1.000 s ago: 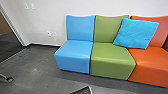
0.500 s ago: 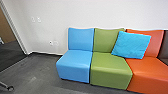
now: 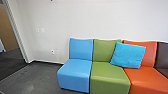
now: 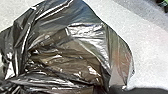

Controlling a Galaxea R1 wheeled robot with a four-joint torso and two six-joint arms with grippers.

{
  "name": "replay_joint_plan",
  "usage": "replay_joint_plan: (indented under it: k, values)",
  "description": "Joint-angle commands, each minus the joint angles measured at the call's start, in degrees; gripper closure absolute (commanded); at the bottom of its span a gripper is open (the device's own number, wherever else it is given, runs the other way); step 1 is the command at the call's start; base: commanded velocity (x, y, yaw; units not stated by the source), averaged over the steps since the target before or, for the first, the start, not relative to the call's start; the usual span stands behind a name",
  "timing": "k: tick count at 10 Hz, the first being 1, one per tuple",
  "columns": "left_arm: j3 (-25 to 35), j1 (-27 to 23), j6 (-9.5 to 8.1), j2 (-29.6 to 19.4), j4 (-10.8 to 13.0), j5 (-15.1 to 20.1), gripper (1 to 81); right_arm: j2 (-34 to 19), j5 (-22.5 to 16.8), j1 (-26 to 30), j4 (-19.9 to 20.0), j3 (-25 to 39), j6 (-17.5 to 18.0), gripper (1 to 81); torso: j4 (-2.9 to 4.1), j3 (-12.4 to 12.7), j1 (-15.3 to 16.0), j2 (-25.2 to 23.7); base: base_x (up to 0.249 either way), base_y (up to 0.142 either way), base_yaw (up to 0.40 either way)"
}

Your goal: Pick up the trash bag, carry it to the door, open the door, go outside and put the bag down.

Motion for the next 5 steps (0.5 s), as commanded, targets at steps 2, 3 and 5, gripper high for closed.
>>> replay_joint_plan:
  k: [2,3,5]
  values:
    - [0.28,-4.46,0.22,-1.34,-0.49,2.78,81.1,2.45,-1.25,1.00,0.85,-3.23,-1.25,1.0,0.00,1.51,-4.79,7.39,0.000,0.000,0.000]
    - [0.28,-3.41,0.31,-1.43,-0.14,2.78,81.1,3.25,-0.80,-0.06,0.76,-3.68,-1.78,1.0,0.00,1.97,-5.81,8.88,0.000,0.000,0.000]
    - [0.11,-1.04,0.58,-1.17,1.36,1.56,81.1,5.00,0.95,-2.69,0.76,-5.35,-3.26,1.0,-0.02,2.76,-8.04,12.38,0.000,0.000,0.000]
